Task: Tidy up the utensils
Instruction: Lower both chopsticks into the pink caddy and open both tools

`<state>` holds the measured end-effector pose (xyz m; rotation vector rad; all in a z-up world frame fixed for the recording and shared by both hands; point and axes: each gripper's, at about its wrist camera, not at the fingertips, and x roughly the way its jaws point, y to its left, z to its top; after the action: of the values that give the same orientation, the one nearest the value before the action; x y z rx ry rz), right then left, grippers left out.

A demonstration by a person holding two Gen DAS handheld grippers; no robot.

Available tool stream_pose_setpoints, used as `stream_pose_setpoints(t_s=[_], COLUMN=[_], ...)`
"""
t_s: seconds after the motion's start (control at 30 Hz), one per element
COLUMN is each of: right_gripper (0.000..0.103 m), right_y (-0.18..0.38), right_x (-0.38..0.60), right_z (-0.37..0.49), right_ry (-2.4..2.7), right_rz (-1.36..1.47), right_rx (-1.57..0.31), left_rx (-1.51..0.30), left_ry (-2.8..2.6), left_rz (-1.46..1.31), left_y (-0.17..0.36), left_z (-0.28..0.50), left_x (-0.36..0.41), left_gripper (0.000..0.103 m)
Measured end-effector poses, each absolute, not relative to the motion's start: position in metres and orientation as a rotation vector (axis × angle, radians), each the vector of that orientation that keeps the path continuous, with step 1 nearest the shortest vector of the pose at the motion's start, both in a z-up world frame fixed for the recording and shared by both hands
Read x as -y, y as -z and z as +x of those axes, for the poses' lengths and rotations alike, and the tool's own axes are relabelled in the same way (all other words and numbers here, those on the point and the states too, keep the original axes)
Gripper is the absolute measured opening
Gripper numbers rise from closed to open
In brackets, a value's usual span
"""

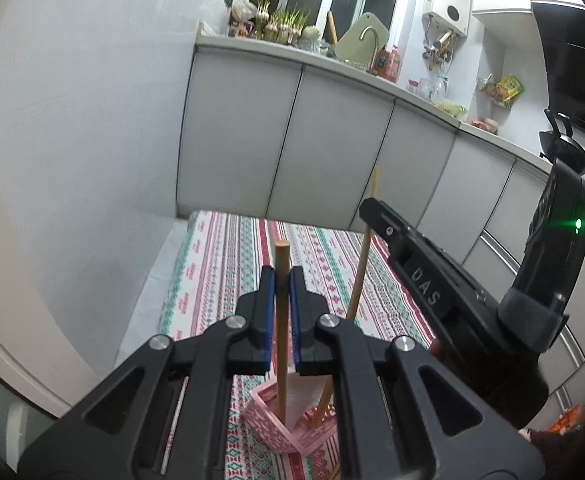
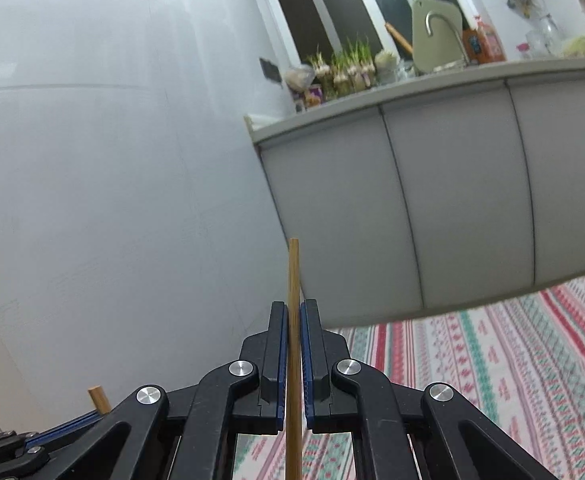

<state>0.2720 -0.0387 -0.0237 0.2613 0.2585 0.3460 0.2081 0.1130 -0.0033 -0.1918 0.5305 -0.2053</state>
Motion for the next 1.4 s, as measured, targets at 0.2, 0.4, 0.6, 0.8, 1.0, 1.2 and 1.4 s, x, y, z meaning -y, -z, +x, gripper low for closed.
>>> stream_pose_setpoints(t_s=[0.2,0.4,0.6,0.8,1.0,1.2,1.4], right_gripper=[0.005,0.005,0.005,0.005,0.008,0.039,0.043], right_y=[0.04,0.037,0.039,0.048,0.061,0.054,0.021], right_x=[0.039,0.043,0.034,0.022,0.034,0.058,0.078], right_z=[0.273,0.264,0.255,0.252,0.271,0.277,0.259], right_ry=[-0.376,-0.315,-0.272,-0.298,-0.335,-0.333,-0.31], right_rz=[0.246,0.221,0.221,0.18,0.235,0.317,0.273], right_rx=[-0.333,-0.3,-0.246,-0.271,-0.412,-0.484,-0.52], left_rx=[-0.582,-0.598,-0.609,-0.626,-0.635,-0.652,-0.693], left_ry=[0.209,0.219,0.223,0.225,0.225,0.223,0.213], left_rz=[-0.229,-0.249,-0.226,-0.226,-0.271,-0.302,-0.298], left_y=[0.009,0.011,0.012,0.014,0.012,0.012,0.008], left_z=[0.21,0.206,0.206,0.21,0.208,0.203,0.196], left_x=[-0.116,-0.115,-0.112,-0.114,-0.123,-0.13,-0.124], left_gripper=[0.008,0.008,0.008,0.007,0.008,0.023,0.033])
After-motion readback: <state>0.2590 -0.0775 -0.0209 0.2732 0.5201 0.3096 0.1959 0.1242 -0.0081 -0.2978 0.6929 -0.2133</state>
